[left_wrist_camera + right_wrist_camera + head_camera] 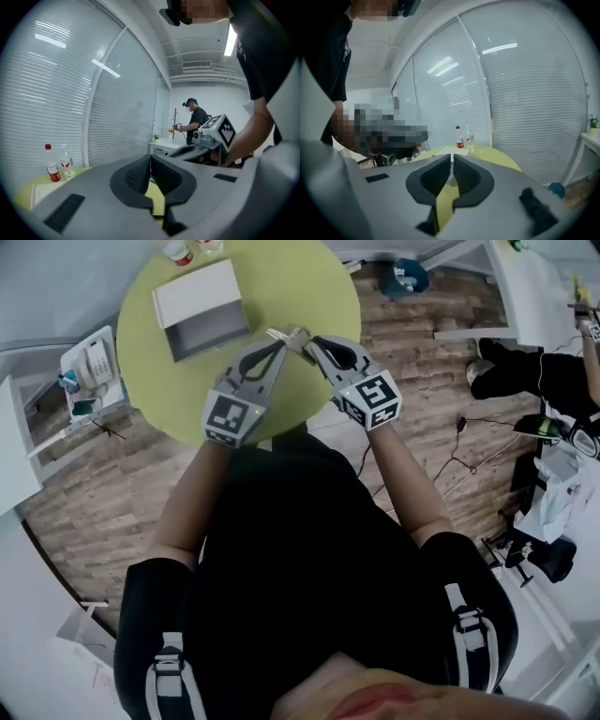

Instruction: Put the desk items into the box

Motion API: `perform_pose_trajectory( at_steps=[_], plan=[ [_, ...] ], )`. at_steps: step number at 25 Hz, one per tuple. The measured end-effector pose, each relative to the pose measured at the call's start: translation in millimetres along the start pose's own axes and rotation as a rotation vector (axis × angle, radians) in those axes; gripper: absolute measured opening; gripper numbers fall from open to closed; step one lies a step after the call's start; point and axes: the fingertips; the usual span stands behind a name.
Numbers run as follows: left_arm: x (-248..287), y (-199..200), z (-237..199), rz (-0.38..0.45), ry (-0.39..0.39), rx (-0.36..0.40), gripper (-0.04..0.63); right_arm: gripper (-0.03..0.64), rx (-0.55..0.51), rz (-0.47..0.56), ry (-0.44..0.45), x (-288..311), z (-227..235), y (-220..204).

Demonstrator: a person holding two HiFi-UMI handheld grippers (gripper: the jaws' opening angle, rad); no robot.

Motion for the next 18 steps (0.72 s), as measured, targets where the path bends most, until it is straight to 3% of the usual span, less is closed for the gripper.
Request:
perform_pose_trajectory(
  at_steps=[9, 18],
  plan=[
    [36, -53, -12, 0.000, 0.092, -0.027, 0.012, 0.020, -0.015, -0.137, 0.090, 45, 31, -67],
    [58, -97, -31, 0.034, 0.139, -0.051, 0.012, 0.037, -0.019, -0.289, 0.093, 82, 61, -134]
  ],
)
Point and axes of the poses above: the fingertips, and each gripper's own axes: x forward along the fingers, z to its right, y out of its top, and after that the axes turned 2 degrees about -z, right-handed
